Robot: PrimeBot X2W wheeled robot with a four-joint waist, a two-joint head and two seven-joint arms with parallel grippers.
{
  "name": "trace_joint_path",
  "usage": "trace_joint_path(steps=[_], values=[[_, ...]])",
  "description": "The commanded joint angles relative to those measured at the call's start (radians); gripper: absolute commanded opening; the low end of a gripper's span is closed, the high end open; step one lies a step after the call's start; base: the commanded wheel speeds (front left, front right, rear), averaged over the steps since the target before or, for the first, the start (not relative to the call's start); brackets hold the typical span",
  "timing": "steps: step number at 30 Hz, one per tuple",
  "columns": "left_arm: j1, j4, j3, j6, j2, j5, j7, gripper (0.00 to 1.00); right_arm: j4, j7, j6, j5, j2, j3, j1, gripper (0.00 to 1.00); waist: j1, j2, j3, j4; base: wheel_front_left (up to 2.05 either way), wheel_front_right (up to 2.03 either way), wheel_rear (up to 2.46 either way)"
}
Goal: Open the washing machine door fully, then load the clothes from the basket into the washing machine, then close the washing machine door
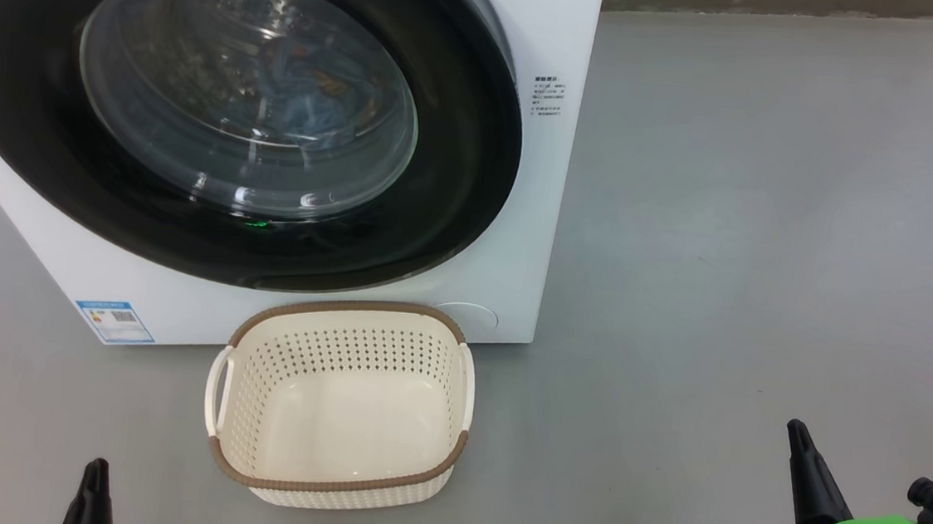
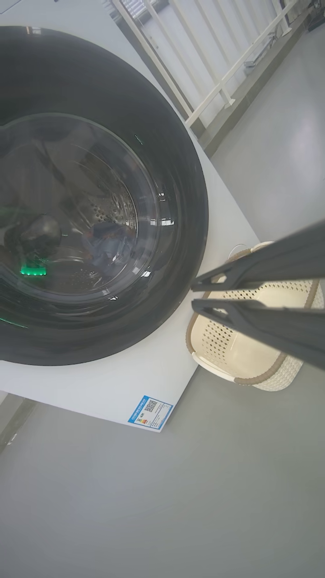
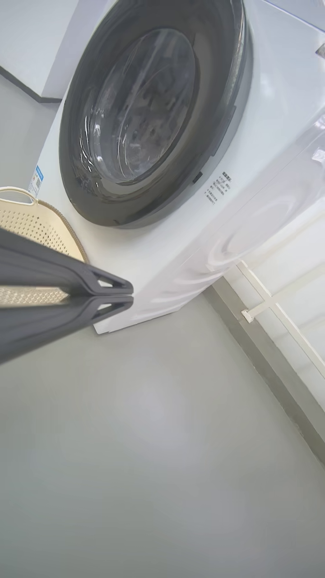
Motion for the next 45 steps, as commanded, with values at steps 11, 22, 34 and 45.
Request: trace_joint_path(steps=[11,22,34,45], values=[[-0.06,-0.03,0.019,0.0,0.002,-0.128,0.035,0.0,-0.033,0.033,-0.001,0.132,0.0,-0.021,-0.05,0.0,0.0,0.0,-0.004,0.009,0.0,0.0,0.0],[-0.073,-0.033,0.021,0.0,-0.007,-0.231,0.065,0.0,-0.037,0.062,-0.002,0.234,0.008,-0.035,-0.056,0.0,0.0,0.0,-0.007,0.017,0.0,0.0,0.0],[-0.088,-0.036,0.024,0.0,-0.017,-0.354,0.1,0.0,-0.042,0.098,-0.002,0.356,0.018,-0.052,-0.063,0.0,0.0,0.0,-0.011,0.027,0.0,0.0,0.0],[-0.103,-0.039,0.026,0.0,-0.028,-0.477,0.135,0.0,-0.047,0.133,-0.002,0.478,0.028,-0.07,-0.07,0.0,0.0,0.0,-0.015,0.037,0.0,0.0,0.0]])
